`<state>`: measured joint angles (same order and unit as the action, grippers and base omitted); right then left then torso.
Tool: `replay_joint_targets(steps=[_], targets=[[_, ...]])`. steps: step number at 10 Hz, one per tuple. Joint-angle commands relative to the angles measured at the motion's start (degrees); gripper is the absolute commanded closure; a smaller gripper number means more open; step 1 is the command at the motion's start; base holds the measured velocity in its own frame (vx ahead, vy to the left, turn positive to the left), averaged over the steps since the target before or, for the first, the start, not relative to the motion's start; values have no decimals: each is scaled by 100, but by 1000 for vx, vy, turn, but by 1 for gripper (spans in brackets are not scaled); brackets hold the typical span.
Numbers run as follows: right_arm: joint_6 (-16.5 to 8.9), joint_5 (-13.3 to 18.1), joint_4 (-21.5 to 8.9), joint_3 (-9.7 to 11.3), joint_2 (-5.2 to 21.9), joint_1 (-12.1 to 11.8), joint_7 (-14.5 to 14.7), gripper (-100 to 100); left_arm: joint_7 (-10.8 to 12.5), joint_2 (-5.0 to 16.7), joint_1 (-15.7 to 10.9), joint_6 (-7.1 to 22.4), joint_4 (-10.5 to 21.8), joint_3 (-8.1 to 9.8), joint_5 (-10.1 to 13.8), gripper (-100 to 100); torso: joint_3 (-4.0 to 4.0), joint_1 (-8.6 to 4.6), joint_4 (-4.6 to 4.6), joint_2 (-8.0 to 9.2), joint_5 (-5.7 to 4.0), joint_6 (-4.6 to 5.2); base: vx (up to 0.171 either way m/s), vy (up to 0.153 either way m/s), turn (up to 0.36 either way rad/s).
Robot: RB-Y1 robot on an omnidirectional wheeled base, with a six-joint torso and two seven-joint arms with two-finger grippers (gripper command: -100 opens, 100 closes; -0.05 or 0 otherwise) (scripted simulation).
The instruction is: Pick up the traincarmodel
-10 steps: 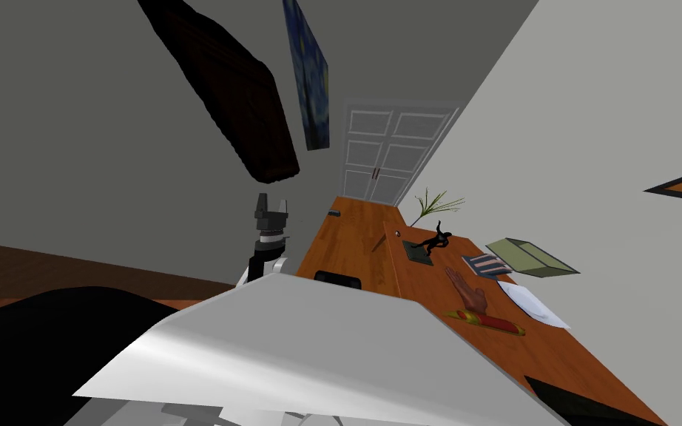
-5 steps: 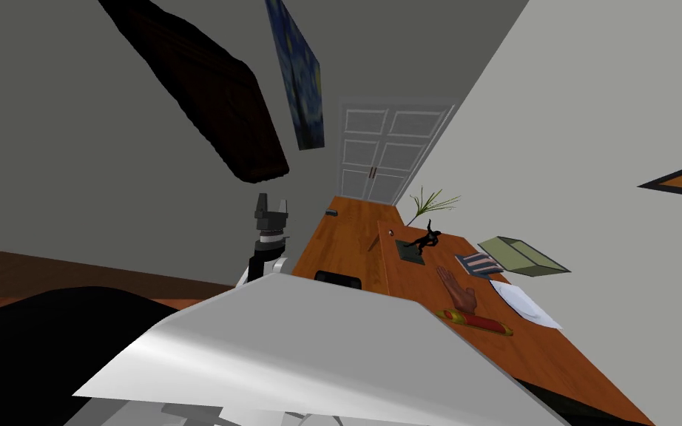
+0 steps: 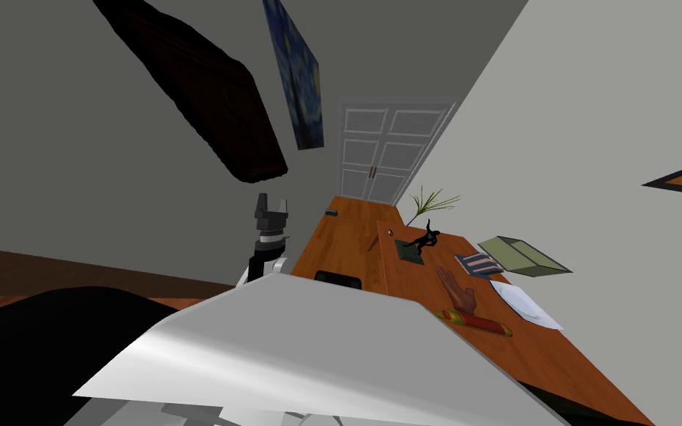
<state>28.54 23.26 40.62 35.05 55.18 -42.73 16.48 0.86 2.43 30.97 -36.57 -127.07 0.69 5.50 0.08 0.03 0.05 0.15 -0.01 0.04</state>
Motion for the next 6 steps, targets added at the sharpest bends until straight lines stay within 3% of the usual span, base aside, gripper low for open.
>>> replay_joint_targets(steps=[1, 3, 4, 5, 6], targets=[[-100, 31, -72, 22, -166, 65, 21, -100, 0, 0, 0, 0, 0, 0, 0, 0, 0, 0, 0, 0, 0, 0, -11, -55, 52], [-198, 68, -156, 56, -345, 152, 32, -100, 0, 0, 0, 0, 0, 0, 0, 0, 1, -9, 0, 1, -2, 1, -15, -52, 35], [-141, 55, -188, 32, -312, 140, 47, -100, 0, 0, 0, 0, 0, 0, 0, 0, 3, -9, 1, 4, -2, 1, -11, -22, 9], [-130, 57, -214, 33, -327, 152, 59, 100, 0, 0, 0, 0, 0, 0, 0, 0, 1, 0, 0, 2, 0, 1, 0, 0, 0], [-131, 57, -211, 33, -325, 150, 58, 100, 0, 0, 0, 0, 0, 0, 0, 0, -1, 7, 0, -1, 2, 2, 0, 0, 0]])
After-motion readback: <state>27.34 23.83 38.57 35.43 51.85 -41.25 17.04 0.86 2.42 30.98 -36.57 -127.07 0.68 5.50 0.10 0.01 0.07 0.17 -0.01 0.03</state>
